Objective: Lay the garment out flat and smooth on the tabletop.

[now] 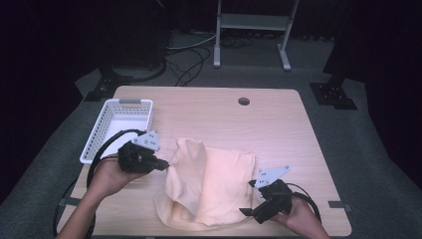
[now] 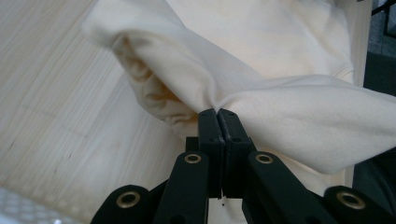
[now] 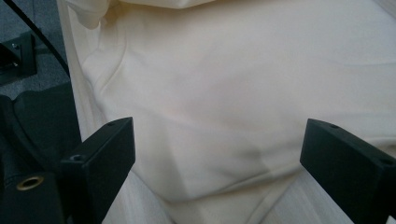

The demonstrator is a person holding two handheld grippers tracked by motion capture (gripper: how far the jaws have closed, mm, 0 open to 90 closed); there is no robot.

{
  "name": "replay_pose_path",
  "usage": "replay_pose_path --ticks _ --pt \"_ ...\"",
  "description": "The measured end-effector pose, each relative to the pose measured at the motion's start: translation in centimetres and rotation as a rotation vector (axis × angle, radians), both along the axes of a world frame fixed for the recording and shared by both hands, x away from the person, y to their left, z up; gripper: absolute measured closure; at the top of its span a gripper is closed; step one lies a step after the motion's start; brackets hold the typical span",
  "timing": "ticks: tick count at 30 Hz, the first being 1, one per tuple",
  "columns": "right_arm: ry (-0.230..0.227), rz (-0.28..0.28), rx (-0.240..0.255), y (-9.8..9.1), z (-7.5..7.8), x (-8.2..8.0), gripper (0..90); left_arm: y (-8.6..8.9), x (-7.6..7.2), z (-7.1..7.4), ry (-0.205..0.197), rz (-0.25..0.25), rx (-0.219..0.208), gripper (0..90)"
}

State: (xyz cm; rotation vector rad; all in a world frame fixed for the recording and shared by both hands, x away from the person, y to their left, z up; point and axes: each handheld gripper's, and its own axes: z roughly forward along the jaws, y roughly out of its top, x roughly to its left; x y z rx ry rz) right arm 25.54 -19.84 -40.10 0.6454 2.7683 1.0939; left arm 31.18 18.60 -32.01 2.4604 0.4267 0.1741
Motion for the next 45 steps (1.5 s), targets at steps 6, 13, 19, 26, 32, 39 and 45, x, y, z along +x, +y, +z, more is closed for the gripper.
replay_pose_path --ticks 6,13,19,26,32,39,45 --pt "0.001 0.019 -0.013 1.4 0.2 0.4 10.0 3.2 -0.8 0.1 -0.014 0.076 -0.015 88.4" --pt "0.009 0.036 -0.045 3.2 -0.3 1.6 10.0 4.1 -1.4 0.2 -0.002 0.085 -0.059 76.5" --pt "0.02 0.028 -0.078 4.6 -1.6 3.5 10.0 2.8 -1.3 -0.6 0.013 0.039 -0.076 72.5" --pt "0.034 0.027 -0.112 5.1 -2.6 4.9 10.0 1.4 -0.9 -1.8 0.038 0.009 -0.1 67.2" --pt "-0.009 0.051 -0.128 4.1 -2.9 5.0 10.0 0.1 -0.3 -3.3 0.063 0.004 -0.106 59.1" --pt "-0.01 0.033 -0.128 1.6 -3.0 5.3 9.5 -1.1 0.2 -4.4 0.105 -0.011 -0.111 49.5" --pt "-0.011 0.035 -0.134 -0.3 -2.9 5.7 9.5 -2.6 0.4 -5.2 0.125 -0.03 -0.109 47.7"
